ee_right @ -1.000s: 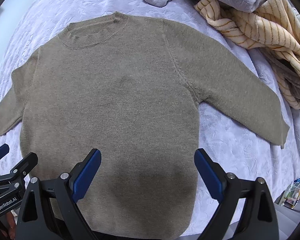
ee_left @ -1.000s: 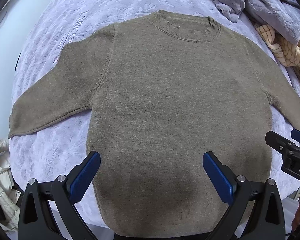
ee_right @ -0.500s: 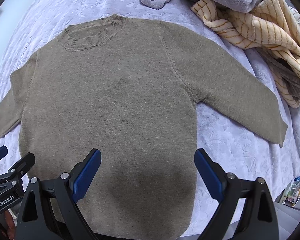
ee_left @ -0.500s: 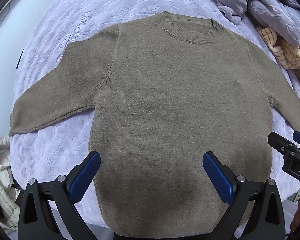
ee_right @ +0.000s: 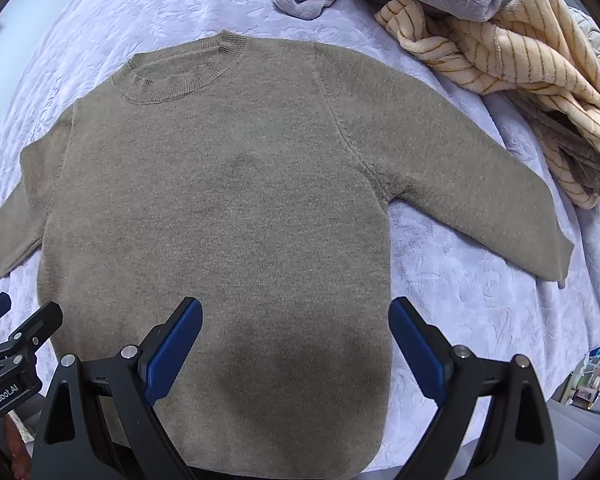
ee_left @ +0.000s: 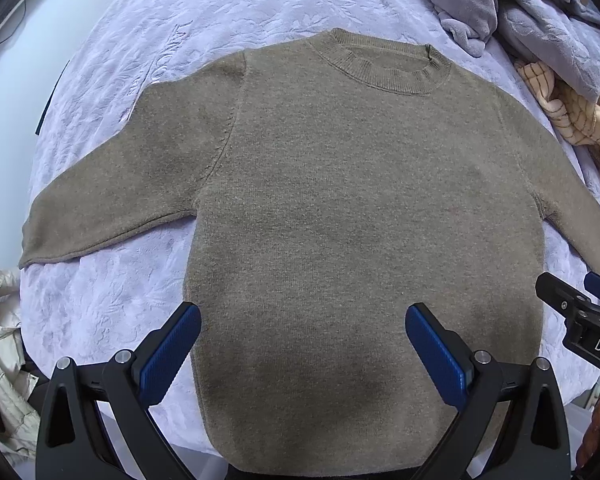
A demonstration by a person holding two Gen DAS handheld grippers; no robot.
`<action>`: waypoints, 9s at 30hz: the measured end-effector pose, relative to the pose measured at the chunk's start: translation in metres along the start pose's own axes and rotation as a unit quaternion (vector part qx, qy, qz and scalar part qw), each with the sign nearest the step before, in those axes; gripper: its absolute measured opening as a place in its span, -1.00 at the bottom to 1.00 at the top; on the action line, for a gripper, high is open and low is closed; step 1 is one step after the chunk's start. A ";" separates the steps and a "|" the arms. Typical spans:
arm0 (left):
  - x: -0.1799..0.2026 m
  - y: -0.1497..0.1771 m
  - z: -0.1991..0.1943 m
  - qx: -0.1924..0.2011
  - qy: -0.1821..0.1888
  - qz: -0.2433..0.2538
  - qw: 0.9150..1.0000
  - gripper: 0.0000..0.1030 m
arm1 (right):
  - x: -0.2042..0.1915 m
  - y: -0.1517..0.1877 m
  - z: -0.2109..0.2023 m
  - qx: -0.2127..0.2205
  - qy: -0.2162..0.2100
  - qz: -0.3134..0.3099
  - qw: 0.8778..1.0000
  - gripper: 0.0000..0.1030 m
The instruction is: Fold small clothes
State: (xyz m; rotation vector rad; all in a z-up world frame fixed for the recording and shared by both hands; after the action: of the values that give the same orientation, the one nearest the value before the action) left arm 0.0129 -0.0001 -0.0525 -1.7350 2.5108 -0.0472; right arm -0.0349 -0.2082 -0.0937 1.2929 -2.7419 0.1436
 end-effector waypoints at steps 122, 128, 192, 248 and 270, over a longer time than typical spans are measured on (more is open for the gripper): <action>0.017 -0.034 0.084 0.114 0.169 0.032 0.978 -0.84 | -0.098 0.045 0.046 -0.020 0.047 -0.035 0.998 0.86; -0.002 -0.009 0.063 0.146 0.112 0.032 0.982 0.88 | -0.102 0.032 0.018 0.015 0.054 -0.066 0.996 0.86; -0.189 0.102 0.064 0.064 -0.019 -0.158 0.985 0.88 | -0.317 -0.010 0.010 0.146 -0.144 -0.246 0.947 -0.67; -0.198 -0.019 0.080 0.087 0.019 -0.146 0.985 0.78 | -0.167 0.015 0.053 -0.076 -0.445 0.078 0.889 0.27; -0.219 0.029 0.070 0.109 0.019 -0.143 0.984 0.78 | -0.324 0.010 0.035 -0.028 -0.353 -0.076 0.932 -0.61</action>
State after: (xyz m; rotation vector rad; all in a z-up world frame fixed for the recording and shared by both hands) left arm 0.0696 0.2169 -0.1126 -1.9969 2.1627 -0.3638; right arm 0.1602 0.0401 -0.1732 1.8147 -3.1302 -0.5124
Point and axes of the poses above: each gripper's, at about its wrist camera, not at the fingertips, and z roughly the way its jaws point, x to its right, y to its underside, the point moved 5 cm from there along z, roughly the way its jaws point, and after that the axes turned 7 degrees about z, right-handed, at the moved point
